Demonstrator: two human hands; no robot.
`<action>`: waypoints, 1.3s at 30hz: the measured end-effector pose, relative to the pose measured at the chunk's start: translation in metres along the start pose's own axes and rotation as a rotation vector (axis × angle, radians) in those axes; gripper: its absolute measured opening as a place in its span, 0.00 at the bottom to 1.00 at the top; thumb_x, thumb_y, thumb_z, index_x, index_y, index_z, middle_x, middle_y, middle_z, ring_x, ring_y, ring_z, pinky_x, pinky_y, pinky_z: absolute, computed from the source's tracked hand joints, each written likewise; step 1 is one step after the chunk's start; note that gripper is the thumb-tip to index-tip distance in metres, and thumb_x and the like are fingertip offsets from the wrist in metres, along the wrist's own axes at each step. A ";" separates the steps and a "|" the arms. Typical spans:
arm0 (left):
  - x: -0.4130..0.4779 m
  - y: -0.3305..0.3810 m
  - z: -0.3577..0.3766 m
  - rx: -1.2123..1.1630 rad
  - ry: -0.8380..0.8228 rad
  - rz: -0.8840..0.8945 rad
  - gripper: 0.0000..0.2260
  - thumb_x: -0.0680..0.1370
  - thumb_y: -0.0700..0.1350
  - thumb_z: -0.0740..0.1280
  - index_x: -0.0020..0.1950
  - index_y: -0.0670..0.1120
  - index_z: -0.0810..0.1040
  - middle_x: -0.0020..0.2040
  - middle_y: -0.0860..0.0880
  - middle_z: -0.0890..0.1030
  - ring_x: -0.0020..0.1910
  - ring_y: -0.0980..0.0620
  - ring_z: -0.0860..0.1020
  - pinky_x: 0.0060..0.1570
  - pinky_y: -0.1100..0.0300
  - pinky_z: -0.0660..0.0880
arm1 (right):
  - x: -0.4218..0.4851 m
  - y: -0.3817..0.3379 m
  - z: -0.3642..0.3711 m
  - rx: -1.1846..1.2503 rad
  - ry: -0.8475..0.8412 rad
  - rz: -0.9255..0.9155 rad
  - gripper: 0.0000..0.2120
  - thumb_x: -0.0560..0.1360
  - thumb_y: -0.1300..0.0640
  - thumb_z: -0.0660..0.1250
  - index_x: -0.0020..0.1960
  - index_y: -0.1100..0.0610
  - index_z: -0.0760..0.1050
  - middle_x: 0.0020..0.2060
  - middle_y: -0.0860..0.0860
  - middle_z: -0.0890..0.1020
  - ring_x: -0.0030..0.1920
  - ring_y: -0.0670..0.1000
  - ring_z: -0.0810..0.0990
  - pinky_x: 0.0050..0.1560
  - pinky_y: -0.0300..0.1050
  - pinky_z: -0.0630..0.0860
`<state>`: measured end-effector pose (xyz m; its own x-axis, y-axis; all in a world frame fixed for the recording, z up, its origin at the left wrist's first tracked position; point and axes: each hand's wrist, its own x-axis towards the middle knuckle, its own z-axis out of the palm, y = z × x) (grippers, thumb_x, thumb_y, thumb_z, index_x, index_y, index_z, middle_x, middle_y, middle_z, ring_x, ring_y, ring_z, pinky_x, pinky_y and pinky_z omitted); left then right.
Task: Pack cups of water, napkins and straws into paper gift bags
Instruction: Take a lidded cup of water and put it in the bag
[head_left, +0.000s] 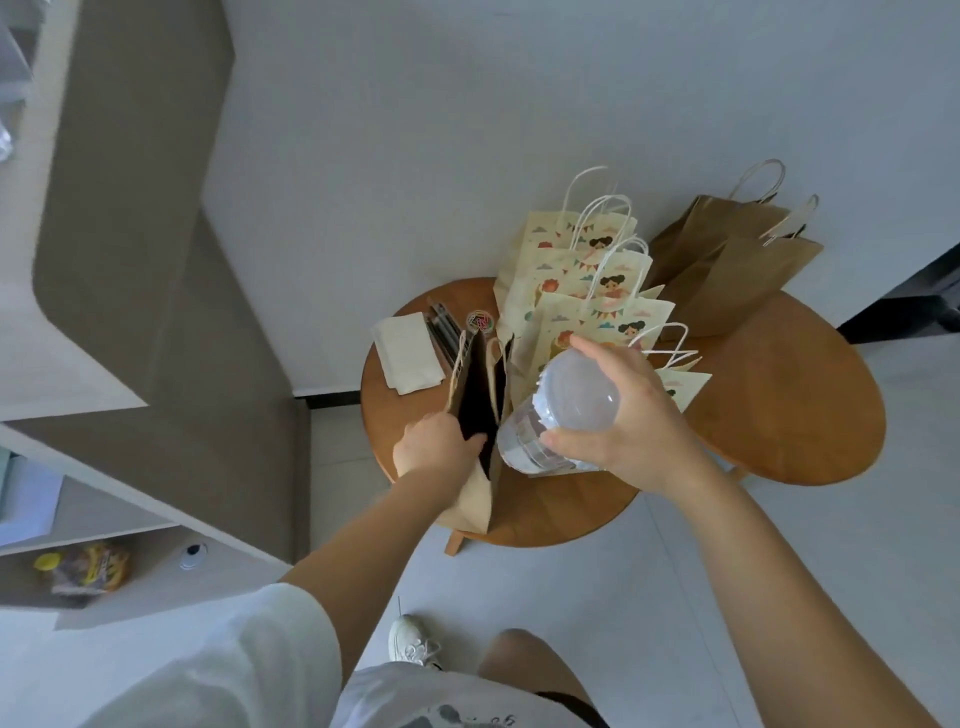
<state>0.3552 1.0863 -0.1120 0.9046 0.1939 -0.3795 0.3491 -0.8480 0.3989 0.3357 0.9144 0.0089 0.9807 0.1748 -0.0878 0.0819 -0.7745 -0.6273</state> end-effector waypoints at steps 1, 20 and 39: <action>0.003 -0.002 -0.003 0.013 0.006 0.000 0.15 0.75 0.55 0.67 0.52 0.44 0.76 0.48 0.47 0.76 0.49 0.47 0.77 0.45 0.55 0.78 | 0.004 0.001 -0.004 0.008 0.012 -0.008 0.43 0.63 0.46 0.77 0.73 0.44 0.60 0.64 0.44 0.64 0.64 0.46 0.63 0.60 0.45 0.67; 0.046 -0.018 -0.036 0.483 -0.161 0.209 0.54 0.61 0.67 0.74 0.77 0.46 0.51 0.77 0.47 0.52 0.76 0.43 0.45 0.70 0.33 0.46 | 0.128 -0.005 0.028 -0.005 -0.274 -0.076 0.40 0.62 0.46 0.77 0.69 0.44 0.61 0.63 0.47 0.64 0.63 0.51 0.66 0.56 0.47 0.67; 0.063 -0.017 -0.047 0.532 -0.179 0.226 0.56 0.60 0.72 0.70 0.77 0.44 0.50 0.77 0.47 0.49 0.76 0.43 0.44 0.71 0.35 0.47 | 0.188 0.018 0.128 -0.932 -0.870 -0.488 0.44 0.63 0.44 0.75 0.70 0.52 0.54 0.64 0.56 0.64 0.63 0.60 0.65 0.57 0.53 0.72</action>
<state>0.4176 1.1363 -0.1036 0.8706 -0.0667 -0.4874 -0.0589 -0.9978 0.0315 0.4983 1.0109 -0.1184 0.4182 0.6008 -0.6812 0.8124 -0.5830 -0.0155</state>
